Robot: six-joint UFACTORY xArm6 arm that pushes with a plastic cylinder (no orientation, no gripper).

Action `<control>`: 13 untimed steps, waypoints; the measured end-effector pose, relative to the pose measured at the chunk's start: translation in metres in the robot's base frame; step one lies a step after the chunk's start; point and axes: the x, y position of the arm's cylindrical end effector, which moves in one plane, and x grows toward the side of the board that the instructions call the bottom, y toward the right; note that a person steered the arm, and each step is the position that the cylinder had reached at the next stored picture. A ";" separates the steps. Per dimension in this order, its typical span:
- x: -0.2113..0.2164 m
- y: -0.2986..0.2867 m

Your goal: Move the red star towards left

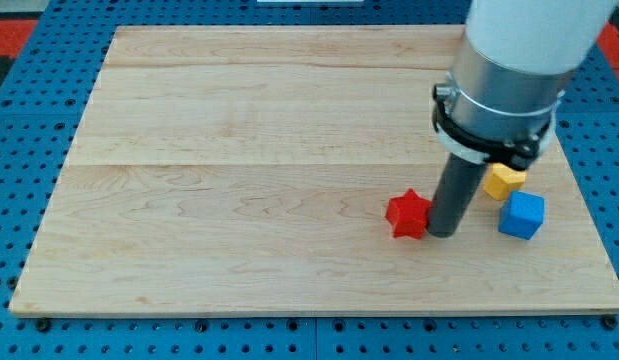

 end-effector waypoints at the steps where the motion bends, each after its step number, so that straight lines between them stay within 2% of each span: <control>1: -0.011 -0.009; 8: 0.007 0.002; 9: -0.006 0.004; 13: -0.012 0.016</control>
